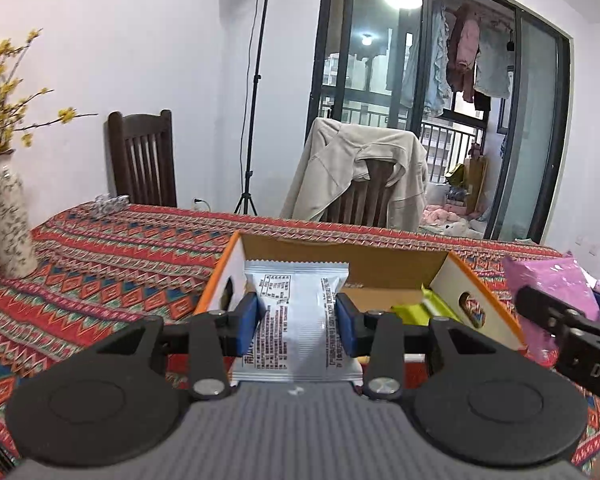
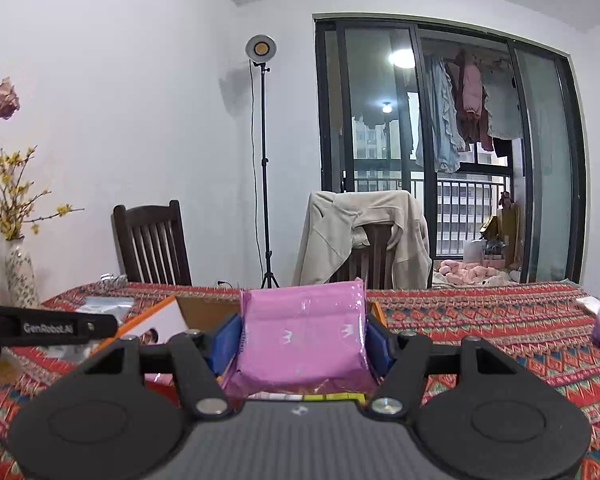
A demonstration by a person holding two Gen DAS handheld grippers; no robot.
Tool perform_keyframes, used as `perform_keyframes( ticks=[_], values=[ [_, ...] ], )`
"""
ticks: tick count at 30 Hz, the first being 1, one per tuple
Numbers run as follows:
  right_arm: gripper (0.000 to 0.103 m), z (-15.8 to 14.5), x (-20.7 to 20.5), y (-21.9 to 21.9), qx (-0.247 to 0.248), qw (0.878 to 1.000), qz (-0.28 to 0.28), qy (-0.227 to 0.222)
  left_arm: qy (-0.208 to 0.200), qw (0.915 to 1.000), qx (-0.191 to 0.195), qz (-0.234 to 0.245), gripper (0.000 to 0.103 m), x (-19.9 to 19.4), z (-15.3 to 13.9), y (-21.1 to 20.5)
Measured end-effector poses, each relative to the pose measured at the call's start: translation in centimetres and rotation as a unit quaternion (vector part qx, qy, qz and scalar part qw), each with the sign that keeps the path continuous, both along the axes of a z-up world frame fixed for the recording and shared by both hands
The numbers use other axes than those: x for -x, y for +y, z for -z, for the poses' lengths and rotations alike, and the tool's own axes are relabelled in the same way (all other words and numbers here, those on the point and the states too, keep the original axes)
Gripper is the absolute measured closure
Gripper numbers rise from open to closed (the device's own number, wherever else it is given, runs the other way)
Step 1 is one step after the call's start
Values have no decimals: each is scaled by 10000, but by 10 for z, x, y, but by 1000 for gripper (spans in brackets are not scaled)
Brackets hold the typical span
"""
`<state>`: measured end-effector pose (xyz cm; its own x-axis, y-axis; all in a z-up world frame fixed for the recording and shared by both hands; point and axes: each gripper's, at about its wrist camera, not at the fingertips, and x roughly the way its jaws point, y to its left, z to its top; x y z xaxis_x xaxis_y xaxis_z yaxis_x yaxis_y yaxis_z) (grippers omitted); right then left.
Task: Organize snacks
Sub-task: 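Carry the pink and white packets into the box while both grippers open to release, then withdraw both tools from the box back toward the snack pile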
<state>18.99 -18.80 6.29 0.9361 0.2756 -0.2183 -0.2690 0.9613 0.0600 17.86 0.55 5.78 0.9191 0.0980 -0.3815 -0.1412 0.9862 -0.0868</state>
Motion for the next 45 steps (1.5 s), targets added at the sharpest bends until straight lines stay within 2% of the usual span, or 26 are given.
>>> perform_keyframes(
  ticks=[5,10,13,16,25,28,29,30,31,32,33,34,45],
  values=[
    [39,-6,-29,10,13,10000,22,-14,-52,9999,80,-79,61,-29,-2,-5],
    [39,-2,-67,20,-71,9998,156,31,-162,9985,373,-364,61,-60,-2,-1],
    [39,9,-83,23,-114,9997,204,18,-245,9983,337,-401,61,-71,4,3],
    [39,24,-93,22,-18,9997,159,188,-78,9989,216,-414,61,-82,15,6],
    [38,41,-96,23,87,9988,44,481,58,9993,115,-352,61,-86,33,7],
    [34,47,-95,25,150,9982,24,584,-10,9995,126,-279,60,-83,34,6],
    [31,48,-95,24,136,9981,34,601,-50,9995,166,-264,57,-81,34,6],
    [31,48,-93,22,118,9981,53,604,-82,9994,206,-254,43,-80,33,7],
    [24,47,-94,21,108,9981,72,610,-112,9992,272,-277,31,-78,33,8],
    [11,48,-92,20,101,9980,100,613,-172,9987,331,-334,8,-75,32,9],
    [4,48,-91,19,85,9981,132,595,-273,9982,372,-391,0,-72,31,10],
    [0,48,-90,18,68,9982,157,576,-397,9974,396,-450,0,-68,30,11],
    [0,48,-87,15,-30,9982,190,568,-382,9970,411,-530,0,-66,26,11]
  ],
)
